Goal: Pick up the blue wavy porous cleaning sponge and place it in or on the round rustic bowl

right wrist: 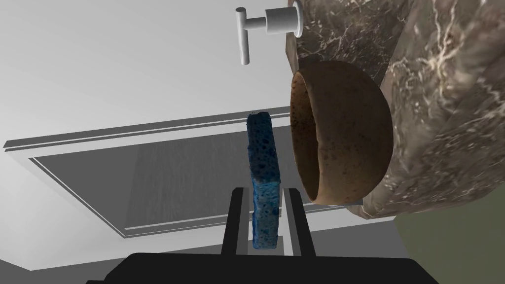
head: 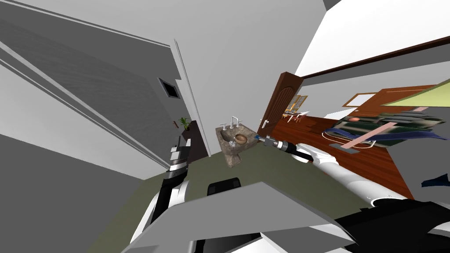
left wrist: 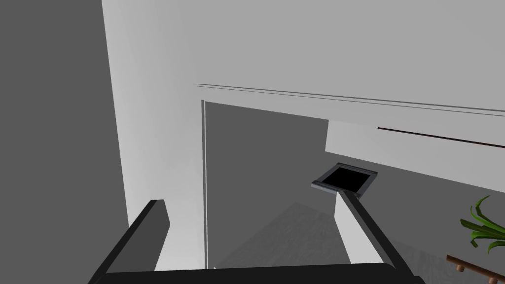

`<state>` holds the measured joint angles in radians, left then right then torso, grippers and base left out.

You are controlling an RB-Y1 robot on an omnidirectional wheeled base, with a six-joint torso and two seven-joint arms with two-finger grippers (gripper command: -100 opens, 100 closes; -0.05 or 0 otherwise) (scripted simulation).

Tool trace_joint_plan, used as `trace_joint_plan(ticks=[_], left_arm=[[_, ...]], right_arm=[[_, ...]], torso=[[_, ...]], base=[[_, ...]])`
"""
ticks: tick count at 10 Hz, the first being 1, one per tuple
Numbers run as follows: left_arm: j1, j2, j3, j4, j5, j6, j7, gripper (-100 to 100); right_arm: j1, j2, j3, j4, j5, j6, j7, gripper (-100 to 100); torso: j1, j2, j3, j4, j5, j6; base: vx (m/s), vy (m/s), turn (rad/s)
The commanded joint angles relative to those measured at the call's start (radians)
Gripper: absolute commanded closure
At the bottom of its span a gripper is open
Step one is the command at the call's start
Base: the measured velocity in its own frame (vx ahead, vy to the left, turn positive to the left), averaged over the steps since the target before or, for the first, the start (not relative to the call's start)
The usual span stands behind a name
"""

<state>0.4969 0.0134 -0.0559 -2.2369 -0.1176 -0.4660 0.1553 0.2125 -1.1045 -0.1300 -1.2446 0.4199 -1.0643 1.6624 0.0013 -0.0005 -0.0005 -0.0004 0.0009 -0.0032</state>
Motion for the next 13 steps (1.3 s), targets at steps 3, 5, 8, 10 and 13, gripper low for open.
trace_joint_plan(ticks=[3,5,8,10,13], left_arm=[[0.000,0.000,0.000,0.000,0.000,0.000,0.000,0],[0.000,0.000,0.000,0.000,0.000,0.000,0.000,0],[0.000,0.000,0.000,0.000,0.000,0.000,0.000,0],[0.000,0.000,0.000,0.000,0.000,0.000,0.000,0],[0.000,0.000,0.000,0.000,0.000,0.000,0.000,0]], right_arm=[[-0.009,-0.095,0.002,-0.008,0.006,-0.007,-0.097,100],[-0.011,-0.137,0.006,-0.014,0.011,-0.008,-0.142,100],[-0.014,-0.178,0.013,-0.021,0.017,-0.007,-0.194,100],[-0.016,-0.218,0.022,-0.027,0.024,-0.006,-0.239,100],[-0.020,-0.295,0.050,-0.040,0.043,0.002,-0.326,100]], torso=[[0.000,0.000,0.000,0.000,0.000,0.000],[0.001,-0.001,-0.001,0.000,0.000,0.000],[0.001,-0.002,-0.001,-0.001,0.000,-0.001],[0.002,-0.003,-0.002,-0.001,0.000,-0.001],[0.003,-0.005,-0.003,-0.002,0.001,-0.001]], base=[[-0.042,0.004,0.093],[-0.030,0.007,0.078],[-0.020,0.012,0.056],[-0.005,0.022,0.059],[0.004,0.032,0.073]])
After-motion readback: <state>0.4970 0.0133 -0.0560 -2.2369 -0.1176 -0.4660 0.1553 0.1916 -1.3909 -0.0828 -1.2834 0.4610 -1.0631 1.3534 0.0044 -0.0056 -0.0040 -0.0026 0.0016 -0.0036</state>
